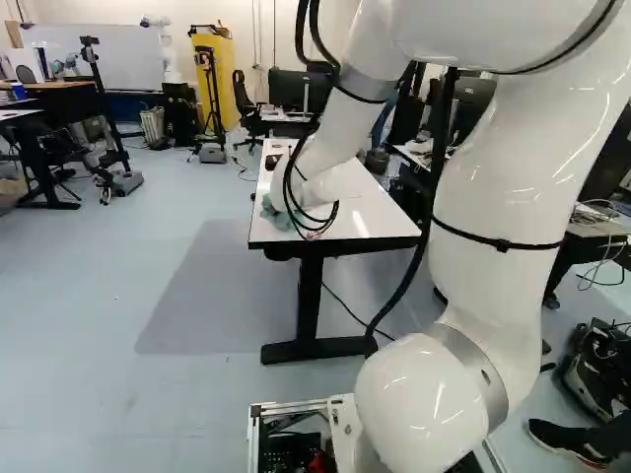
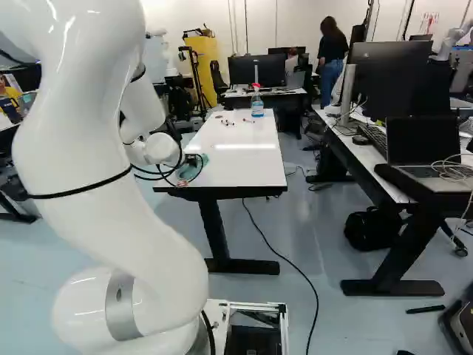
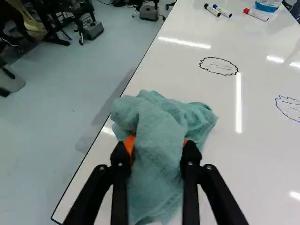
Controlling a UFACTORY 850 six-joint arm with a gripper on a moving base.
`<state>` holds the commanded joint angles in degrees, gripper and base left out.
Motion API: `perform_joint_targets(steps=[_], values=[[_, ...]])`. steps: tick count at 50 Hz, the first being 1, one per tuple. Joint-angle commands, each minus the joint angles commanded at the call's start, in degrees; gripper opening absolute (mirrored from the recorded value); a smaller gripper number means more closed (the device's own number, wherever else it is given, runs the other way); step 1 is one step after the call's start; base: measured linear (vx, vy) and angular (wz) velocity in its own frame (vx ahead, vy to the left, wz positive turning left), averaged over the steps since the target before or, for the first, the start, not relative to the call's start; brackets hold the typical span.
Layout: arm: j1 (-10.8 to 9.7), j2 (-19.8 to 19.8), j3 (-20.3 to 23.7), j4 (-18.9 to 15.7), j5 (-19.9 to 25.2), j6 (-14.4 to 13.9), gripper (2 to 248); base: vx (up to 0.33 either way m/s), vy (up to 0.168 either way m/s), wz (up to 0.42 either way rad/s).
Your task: Clean the table with the green towel
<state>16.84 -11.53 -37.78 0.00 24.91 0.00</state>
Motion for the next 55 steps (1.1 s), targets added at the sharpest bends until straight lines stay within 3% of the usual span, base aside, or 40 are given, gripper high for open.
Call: perform_joint_targets(steps=[3,4,9,10,15,30,55], values=[[0.0,0.0,0.0,0.0,0.0,0.0,115,0.0,0.0,0.0],[0.0,0.0,0.0,0.0,0.0,0.0,79,0.0,0.0,0.0],[0.0,0.0,0.0,0.0,0.0,0.0,79,0.0,0.0,0.0],[0.0,0.0,0.0,0.0,0.0,0.0,50,0.0,0.0,0.0],[0.0,0.0,0.0,0.0,0.0,0.0,43,0.0,0.0,0.0],[-0.18,0.15,-0.71,0.0,0.0,0.0,43,0.0,0.0,0.0],[-1.44,-1.83,-6.72,0.0,-0.21,0.0,43,0.0,0.0,0.0]])
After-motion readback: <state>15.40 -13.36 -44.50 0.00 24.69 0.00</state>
